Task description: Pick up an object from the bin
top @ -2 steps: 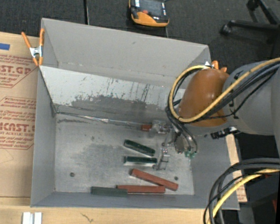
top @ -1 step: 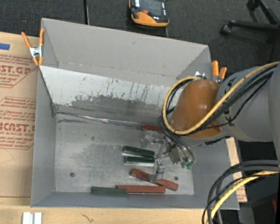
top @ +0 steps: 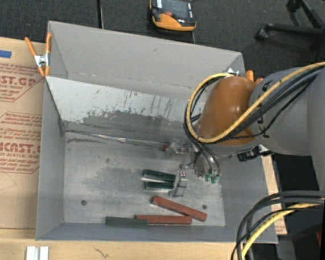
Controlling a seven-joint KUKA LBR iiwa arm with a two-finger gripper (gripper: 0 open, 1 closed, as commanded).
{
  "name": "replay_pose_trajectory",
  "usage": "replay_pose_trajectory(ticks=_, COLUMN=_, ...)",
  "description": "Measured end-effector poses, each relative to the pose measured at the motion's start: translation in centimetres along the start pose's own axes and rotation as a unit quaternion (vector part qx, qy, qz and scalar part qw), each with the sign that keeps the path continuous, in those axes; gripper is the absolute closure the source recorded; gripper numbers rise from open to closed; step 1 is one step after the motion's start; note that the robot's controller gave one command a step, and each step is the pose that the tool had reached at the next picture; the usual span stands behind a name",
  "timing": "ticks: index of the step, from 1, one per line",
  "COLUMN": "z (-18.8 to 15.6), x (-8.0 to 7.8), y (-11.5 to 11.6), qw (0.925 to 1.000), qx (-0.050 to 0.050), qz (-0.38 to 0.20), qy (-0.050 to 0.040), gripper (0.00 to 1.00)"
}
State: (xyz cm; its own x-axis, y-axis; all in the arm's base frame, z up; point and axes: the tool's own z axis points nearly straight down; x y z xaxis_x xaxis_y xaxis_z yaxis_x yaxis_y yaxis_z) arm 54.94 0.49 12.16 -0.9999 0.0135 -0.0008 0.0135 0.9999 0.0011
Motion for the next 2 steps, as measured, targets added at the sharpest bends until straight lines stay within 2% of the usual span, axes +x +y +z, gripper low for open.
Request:
replay_pose_trajectory(ticks=1, z=3.7, x=0.4, y=0.2, qw=1.0000, qx=0.001, qz=0.005, qy=-0.0018, gripper=0.00)
replay_pose_trajectory(ticks=2, z=4.8, x=-0.2, y=1.3, qw=0.9987, qx=0.001, qz=0.052, qy=0.0012, gripper=1.00)
